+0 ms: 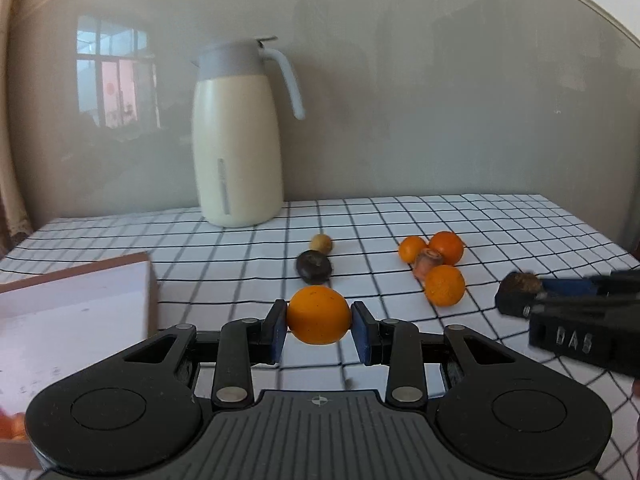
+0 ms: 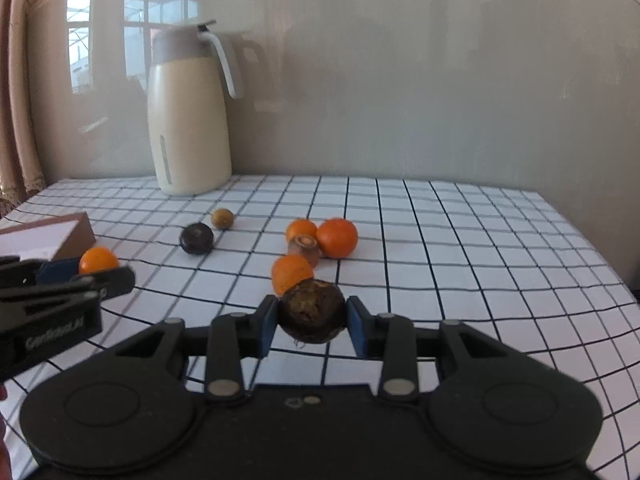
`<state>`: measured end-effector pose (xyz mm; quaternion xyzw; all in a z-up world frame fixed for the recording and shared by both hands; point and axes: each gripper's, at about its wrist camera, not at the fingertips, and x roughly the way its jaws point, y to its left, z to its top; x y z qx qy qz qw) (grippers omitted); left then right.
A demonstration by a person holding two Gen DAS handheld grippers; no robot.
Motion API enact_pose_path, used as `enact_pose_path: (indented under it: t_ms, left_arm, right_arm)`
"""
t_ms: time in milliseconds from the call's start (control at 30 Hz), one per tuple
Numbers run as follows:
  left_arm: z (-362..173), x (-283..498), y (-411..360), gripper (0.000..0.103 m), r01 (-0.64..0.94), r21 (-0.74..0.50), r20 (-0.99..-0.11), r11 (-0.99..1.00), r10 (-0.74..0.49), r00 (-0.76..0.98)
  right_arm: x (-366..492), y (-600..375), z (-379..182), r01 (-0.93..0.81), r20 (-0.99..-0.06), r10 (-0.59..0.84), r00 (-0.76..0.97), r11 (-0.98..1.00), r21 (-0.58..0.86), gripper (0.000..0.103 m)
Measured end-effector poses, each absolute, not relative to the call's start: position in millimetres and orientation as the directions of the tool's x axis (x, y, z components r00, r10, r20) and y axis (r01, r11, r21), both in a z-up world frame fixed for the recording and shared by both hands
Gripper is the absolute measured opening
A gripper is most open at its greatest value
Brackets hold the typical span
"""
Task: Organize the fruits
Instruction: 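Carry the orange and brown fruit into the white box and release both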
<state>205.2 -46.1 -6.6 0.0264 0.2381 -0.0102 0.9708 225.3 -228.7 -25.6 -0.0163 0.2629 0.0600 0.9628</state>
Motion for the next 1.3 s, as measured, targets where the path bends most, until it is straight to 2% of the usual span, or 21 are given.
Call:
enact_pose_path:
  t_ms: [667, 1300]
  left_arm:
    - [26.4, 116.6, 68.4, 0.034, -0.200, 0.074, -0.360, 0.977, 0.214, 0.908]
    - [22.4, 85.8, 170.6, 0.034, -0.402, 0.036, -0.350, 0.915, 0.388, 0.852]
  right_arm:
    - [170.4, -143.7, 8.5, -0.320, -0.369, 0.310, 0.876, 0.947, 0.037, 0.029]
    - [159.9, -53.2, 15.3, -0.498, -0.342, 0.473, 0.812, 0.867, 0.015, 0.029]
